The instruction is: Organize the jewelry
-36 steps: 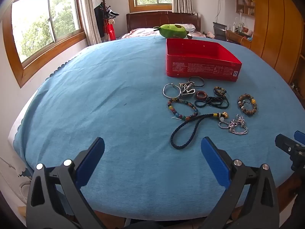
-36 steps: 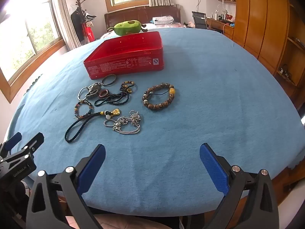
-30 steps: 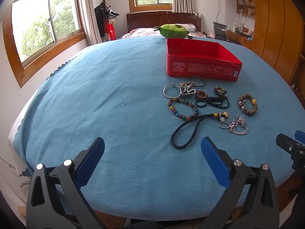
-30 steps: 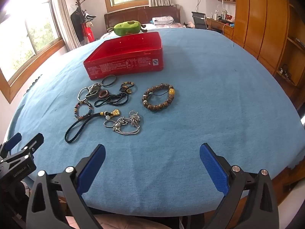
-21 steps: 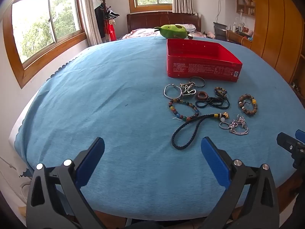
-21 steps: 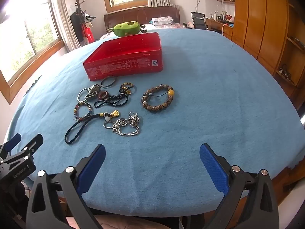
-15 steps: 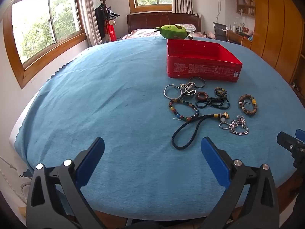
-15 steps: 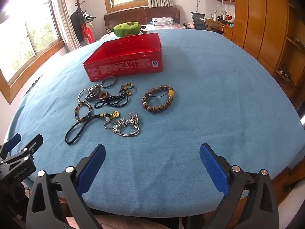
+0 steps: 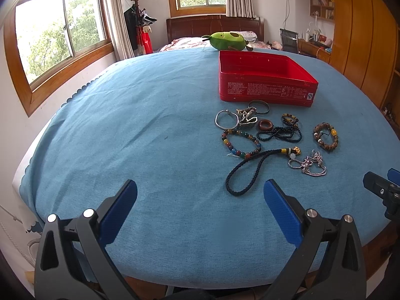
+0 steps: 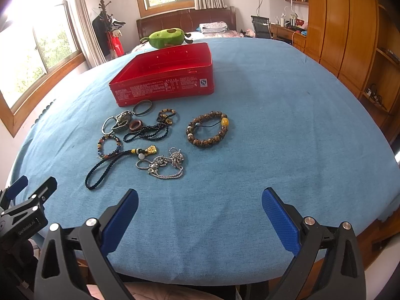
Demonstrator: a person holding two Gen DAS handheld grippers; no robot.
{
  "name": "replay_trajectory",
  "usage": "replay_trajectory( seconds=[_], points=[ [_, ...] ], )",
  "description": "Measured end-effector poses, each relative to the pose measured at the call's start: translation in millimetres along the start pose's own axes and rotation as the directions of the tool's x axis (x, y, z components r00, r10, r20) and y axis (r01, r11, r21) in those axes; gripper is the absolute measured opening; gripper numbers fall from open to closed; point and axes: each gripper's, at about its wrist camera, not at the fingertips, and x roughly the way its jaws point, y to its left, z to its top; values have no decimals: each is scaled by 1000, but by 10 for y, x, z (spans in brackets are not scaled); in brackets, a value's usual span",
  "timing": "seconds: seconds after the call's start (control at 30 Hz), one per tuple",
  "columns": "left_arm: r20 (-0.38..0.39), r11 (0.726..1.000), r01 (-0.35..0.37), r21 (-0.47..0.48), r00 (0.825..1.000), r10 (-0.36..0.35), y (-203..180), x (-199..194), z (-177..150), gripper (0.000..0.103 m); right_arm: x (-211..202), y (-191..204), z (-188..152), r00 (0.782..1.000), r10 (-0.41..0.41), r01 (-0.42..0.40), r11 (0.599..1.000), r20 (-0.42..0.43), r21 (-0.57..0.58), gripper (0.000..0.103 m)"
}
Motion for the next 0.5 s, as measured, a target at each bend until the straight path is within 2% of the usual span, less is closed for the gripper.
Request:
replay_trajectory(
  seconds=[0.5],
  points=[
    [-1,1000,-2,2,1000,2,-18,20,1,100,8,-7,-3,1000,3,-3,1000,0,2,99]
  ],
)
